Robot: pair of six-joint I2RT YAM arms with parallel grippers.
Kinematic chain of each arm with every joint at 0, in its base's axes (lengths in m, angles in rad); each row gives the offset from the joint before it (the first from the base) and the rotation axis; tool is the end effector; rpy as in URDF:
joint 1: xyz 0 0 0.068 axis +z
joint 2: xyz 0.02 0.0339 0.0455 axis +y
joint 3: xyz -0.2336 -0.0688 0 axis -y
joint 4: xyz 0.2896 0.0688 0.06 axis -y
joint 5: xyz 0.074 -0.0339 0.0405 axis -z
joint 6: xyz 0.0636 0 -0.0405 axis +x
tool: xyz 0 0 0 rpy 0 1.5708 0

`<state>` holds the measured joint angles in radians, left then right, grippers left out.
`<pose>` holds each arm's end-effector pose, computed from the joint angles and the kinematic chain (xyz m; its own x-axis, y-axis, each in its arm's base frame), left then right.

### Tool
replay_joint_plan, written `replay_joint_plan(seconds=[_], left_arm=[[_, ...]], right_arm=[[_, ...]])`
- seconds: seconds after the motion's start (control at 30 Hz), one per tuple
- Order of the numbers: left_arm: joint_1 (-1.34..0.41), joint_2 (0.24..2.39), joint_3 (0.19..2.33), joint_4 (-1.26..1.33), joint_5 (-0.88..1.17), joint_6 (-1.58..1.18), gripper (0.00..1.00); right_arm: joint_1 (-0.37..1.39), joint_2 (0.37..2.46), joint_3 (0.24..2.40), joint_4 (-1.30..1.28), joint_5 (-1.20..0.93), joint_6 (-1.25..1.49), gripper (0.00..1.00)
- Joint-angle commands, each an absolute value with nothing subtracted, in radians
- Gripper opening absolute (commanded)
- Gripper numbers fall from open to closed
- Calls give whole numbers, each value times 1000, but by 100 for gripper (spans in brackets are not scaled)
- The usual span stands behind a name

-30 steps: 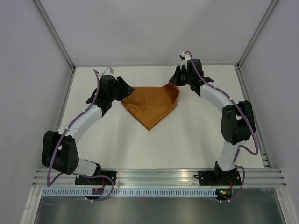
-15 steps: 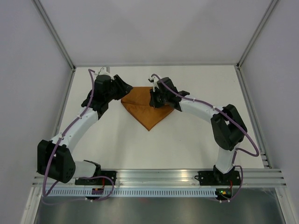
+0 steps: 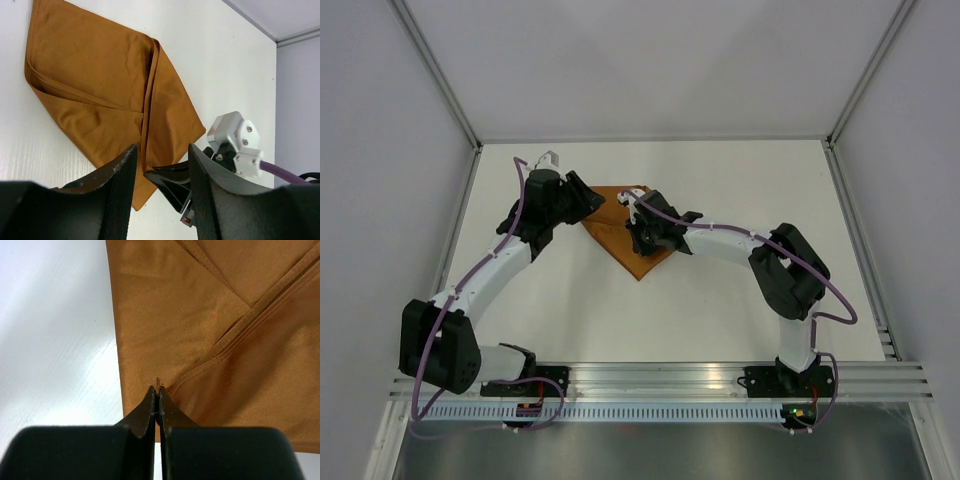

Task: Fold the napkin, place the utensils inside, and roll it up
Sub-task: Fold the napkin

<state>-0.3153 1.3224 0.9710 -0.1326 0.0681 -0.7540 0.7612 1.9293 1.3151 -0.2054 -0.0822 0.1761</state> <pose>0.3569 -0.1210 0.2326 -0.5735 -0.5313 -0.6236 -0.0356 0.7766 -0.6290 0.3345 0.3259 0.1140 -0.6485 -0.3767 -0.6614 -0.6241 0.7607 0.1787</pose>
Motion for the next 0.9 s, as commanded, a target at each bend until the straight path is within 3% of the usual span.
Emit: replay_joint_plan(seconds=[0.0, 0.33, 0.37, 0.6, 0.73, 0.87], left_arm=[[-310, 1302, 963, -117, 109, -752, 51], [-310, 1322, 954, -103, 123, -750, 51], [-310, 1324, 953, -101, 121, -750, 51], [-310, 1338, 953, -97, 124, -746, 51], [-310, 1347, 954, -97, 126, -744, 51], [-310, 1358, 953, -89, 127, -744, 51]], right_arm=[[767, 1947, 1328, -230, -46, 152, 2], [769, 1937, 1302, -245, -58, 106, 8], [769, 1933, 1296, -245, -63, 103, 16], [770, 1925, 1290, -245, -92, 97, 23], [770, 1911, 1287, -249, -110, 97, 34], [770, 1901, 1282, -253, -136, 104, 38]])
